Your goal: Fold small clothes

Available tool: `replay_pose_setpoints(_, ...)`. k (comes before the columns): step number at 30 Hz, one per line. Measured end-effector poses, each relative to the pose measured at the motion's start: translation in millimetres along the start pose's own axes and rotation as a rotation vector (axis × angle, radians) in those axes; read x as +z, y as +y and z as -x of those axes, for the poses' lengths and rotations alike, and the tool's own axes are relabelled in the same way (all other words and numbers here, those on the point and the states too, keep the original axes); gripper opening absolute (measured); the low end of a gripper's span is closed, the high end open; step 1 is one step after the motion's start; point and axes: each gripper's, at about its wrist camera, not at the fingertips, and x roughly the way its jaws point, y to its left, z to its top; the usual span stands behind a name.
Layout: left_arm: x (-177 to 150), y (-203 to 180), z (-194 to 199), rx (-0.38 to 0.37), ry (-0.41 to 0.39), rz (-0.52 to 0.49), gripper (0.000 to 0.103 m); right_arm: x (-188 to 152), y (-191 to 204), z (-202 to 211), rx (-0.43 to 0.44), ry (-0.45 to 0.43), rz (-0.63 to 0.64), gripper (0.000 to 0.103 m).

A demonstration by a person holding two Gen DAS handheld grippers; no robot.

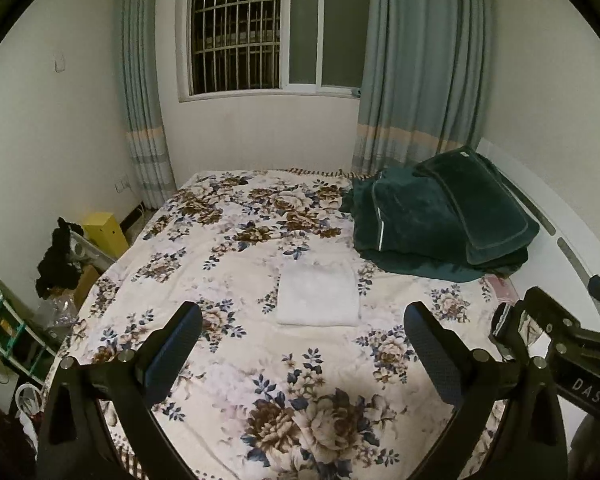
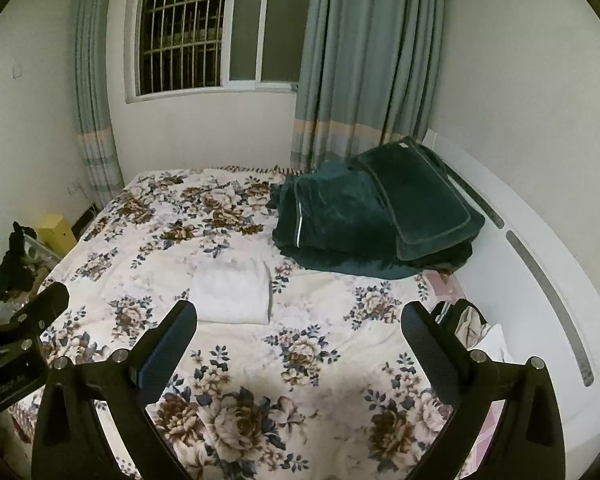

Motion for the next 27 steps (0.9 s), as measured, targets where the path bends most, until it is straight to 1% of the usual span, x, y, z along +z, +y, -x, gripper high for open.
replay_pose_setpoints(5, -3, 1, 13, 0.008, -0.002, 0.008, 0.103, -1, -2, 22, 0.002, -0.02, 0.006, 0.103)
replay_pose_setpoints(9, -6, 0, 20, 0.019, -0.003, 0.009, 0.103, -2, -3, 29, 0.01, -0.017, 0.006, 0.103)
replay_pose_setpoints(14, -6, 1, 24, 0.02, -0.004, 0.007, 0.103, -2, -3, 32, 0.014, -0.027, -0.002, 0.103)
replay_pose_setpoints(22, -5, 0, 31, 0.039, -0.003, 0.009, 0.103, -4, -2, 38, 0.031, -0.013, 0.0, 0.103)
replay_pose_setpoints(27, -6, 0, 35, 0.036, -0.004, 0.008, 0.103, -4, -1, 40, 0.04, -0.012, -0.001, 0.103)
